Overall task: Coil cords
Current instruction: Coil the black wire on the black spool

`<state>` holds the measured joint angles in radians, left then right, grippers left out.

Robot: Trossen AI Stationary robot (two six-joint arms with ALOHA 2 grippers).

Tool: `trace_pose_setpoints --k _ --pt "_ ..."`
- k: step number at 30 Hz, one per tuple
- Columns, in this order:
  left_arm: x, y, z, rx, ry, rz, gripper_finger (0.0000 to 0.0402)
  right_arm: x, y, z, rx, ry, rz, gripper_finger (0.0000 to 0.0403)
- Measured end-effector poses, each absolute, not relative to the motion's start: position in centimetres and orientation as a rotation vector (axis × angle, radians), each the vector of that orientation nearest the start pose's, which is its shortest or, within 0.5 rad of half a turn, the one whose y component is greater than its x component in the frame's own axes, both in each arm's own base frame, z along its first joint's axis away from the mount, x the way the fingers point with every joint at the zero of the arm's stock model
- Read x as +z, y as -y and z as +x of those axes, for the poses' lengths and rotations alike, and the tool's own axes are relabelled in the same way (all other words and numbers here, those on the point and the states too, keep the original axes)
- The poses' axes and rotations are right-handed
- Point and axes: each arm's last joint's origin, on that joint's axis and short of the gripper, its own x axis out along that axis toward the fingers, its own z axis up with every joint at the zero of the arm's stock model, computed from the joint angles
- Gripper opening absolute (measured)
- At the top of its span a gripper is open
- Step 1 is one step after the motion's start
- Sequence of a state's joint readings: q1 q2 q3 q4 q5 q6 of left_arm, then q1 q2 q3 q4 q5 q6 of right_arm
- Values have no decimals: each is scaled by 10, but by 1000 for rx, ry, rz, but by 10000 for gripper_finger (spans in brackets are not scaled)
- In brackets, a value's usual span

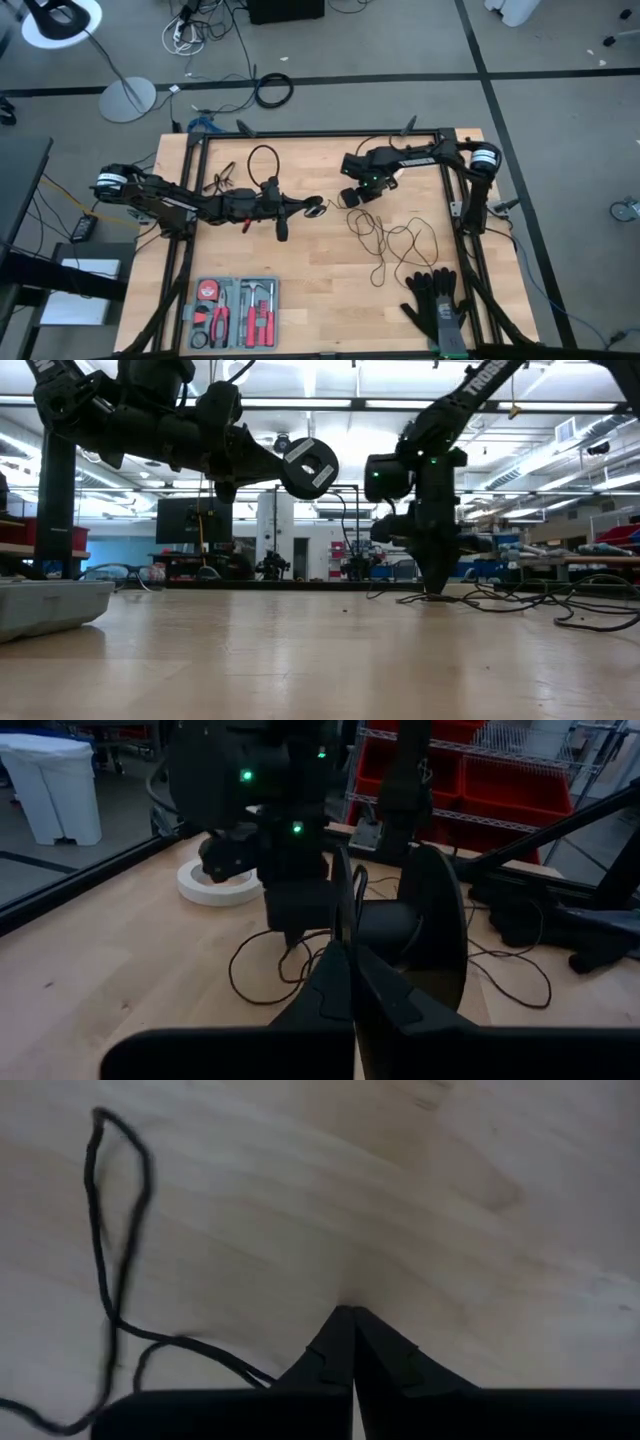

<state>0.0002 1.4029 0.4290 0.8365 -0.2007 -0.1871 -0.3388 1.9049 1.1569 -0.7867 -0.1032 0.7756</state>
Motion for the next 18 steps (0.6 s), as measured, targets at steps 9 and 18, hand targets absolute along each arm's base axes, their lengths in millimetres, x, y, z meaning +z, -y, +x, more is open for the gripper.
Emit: trace_pose_setpoints --k 9,18 --pt "181 -6 258 220 -121 -172 0 179 111 329 -802 -1245 799 1" --pt "181 -6 258 220 -122 -174 0 173 110 325 -854 -1248 756 1"
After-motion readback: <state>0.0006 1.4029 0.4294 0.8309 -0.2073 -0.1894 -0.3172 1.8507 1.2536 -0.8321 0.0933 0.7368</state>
